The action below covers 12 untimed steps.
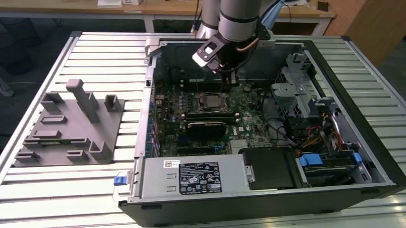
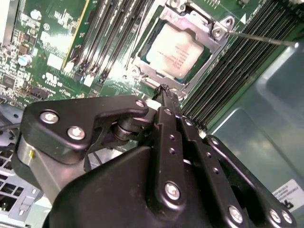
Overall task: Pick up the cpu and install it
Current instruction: 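Close the cpu cover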
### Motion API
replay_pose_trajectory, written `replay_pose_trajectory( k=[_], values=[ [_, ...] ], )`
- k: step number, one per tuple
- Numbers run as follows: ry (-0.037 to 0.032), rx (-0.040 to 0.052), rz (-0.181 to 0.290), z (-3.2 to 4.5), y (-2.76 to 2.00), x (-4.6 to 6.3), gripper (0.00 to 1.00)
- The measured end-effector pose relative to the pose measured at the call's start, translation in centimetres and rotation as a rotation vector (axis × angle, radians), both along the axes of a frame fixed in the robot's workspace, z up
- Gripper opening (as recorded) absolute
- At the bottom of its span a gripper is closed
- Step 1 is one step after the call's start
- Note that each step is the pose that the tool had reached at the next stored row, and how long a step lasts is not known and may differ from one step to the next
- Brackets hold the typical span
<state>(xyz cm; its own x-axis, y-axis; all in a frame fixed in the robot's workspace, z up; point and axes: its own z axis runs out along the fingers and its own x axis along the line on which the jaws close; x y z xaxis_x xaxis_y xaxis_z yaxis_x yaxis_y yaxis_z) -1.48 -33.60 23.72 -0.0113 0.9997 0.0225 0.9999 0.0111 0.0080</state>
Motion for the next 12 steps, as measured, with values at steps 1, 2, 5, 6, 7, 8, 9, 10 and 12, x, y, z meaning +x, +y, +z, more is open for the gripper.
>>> replay_pose_trajectory(
  k=[1, 2, 5, 6, 7, 8, 9, 10, 12],
  values=[
    [-0.0011, 0.0009, 0.0, -0.08, -0.02, -0.2, 0.11],
    [-0.0026, 0.0019, 0.0, -0.17, -0.05, -0.3, 0.11],
    [-0.0081, 0.0049, 0.0, -0.42, -0.11, -1.0, 0.11],
    [-0.0099, 0.0056, 0.0, -0.49, -0.12, -1.2, 0.11],
    [-0.0113, 0.0059, 0.0, -0.55, -0.12, -1.4, 0.11],
    [-0.0123, 0.0061, 0.0, -0.62, -0.12, -1.5, 0.11],
    [-0.013, 0.0061, 0.0, -0.69, -0.13, -1.7, 0.11],
    [-0.0136, 0.0059, 0.0, -0.76, -0.14, -1.9, 0.11],
    [-0.0145, 0.0059, 0.0, -0.93, -0.16, -2.2, 0.11]
  ],
)
